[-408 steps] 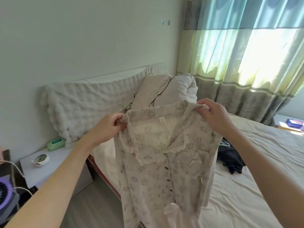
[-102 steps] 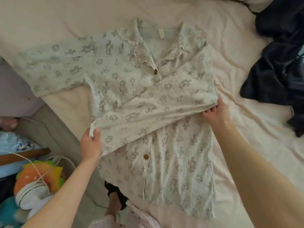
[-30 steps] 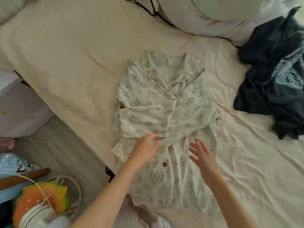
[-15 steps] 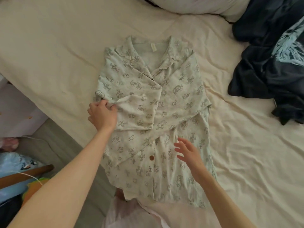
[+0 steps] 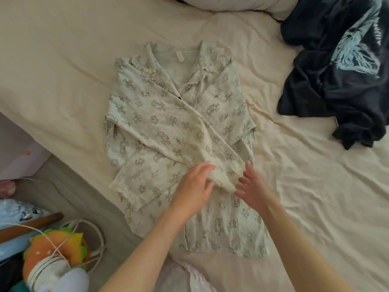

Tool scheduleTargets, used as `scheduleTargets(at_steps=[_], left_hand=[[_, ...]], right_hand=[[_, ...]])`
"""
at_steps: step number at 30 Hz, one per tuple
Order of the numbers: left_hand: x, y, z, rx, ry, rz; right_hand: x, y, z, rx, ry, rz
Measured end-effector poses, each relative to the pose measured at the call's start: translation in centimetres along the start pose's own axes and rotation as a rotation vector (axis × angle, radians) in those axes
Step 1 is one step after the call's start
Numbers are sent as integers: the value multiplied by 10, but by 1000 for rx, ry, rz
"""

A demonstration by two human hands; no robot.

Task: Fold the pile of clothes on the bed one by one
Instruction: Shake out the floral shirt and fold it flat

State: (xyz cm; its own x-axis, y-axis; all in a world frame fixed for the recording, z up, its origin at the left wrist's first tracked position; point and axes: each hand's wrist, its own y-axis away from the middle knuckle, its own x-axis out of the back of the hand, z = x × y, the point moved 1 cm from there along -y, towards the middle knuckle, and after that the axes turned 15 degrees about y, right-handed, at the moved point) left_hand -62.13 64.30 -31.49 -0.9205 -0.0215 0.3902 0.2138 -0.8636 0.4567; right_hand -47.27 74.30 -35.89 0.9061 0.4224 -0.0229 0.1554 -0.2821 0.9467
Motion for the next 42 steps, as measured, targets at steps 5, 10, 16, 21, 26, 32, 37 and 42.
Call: scheduleTargets(at_steps=[5, 10, 16, 21, 26, 32, 37, 42], left_hand=[[13, -2, -57, 126, -356, -71], [11, -15, -64, 113, -473, -111], [11, -13, -63, 156, -343, -150], [59, -5, -66, 179, 53, 233], [123, -2, -85, 303, 257, 664], [178, -16, -116, 244, 110, 766], [197, -40, -139, 145, -46, 658], [207, -48, -155, 53, 52, 704]], right_hand=[[-13, -13, -5, -11, -72, 45], [-2, -16, 9, 108, -37, 422], [10, -18, 8, 88, 145, 490], [-5, -13, -16, 274, 698, 739], [-60, -7, -57, 609, 1158, 681], [-167, -15, -127, 850, 1328, 433], [-247, -40, -180, 927, 1349, 326], [-308, -71, -234, 871, 1340, 348]])
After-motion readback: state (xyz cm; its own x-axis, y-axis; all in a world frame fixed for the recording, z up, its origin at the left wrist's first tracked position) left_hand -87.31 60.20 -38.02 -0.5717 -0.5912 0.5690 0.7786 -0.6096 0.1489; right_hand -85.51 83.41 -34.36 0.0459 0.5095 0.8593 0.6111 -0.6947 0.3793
